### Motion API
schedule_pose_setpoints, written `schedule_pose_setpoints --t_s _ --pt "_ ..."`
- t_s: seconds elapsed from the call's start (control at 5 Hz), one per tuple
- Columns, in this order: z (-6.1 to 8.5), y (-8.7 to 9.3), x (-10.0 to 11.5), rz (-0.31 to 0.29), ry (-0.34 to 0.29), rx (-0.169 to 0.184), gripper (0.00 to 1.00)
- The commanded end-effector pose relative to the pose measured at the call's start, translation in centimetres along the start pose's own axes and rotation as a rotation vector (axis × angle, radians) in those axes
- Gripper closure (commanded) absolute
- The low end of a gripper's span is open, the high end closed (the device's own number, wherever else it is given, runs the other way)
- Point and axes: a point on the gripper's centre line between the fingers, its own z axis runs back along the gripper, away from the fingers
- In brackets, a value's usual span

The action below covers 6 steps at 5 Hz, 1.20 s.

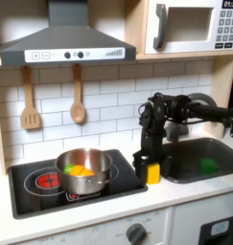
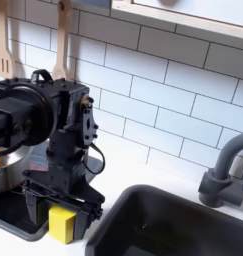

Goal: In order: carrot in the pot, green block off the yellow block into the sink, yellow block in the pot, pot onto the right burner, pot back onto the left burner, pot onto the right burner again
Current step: 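Put the yellow block in the pot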

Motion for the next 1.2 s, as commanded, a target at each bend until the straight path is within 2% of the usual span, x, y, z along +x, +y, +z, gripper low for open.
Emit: schedule_pose_setpoints --t_s 0.0,0.2,0.4,0.6,0.8,1.0 --pt "-0.9 0.1 0.2 0.008 0.021 -0.003 0.0" --pt "-0.9 0.2 0.4 0.014 0.019 0.008 0.77" --pt "-0.8 0.2 0.2 0.026 0.008 0.003 1.0" --pt "-0.5 0.1 0.3 0.023 0.005 -0.005 1.0" --pt "0.5 0.0 0.6 0.022 -0.02 -0.021 1.0" --pt "2.1 0.7 1.0 0.041 -0.052 -0.014 1.0"
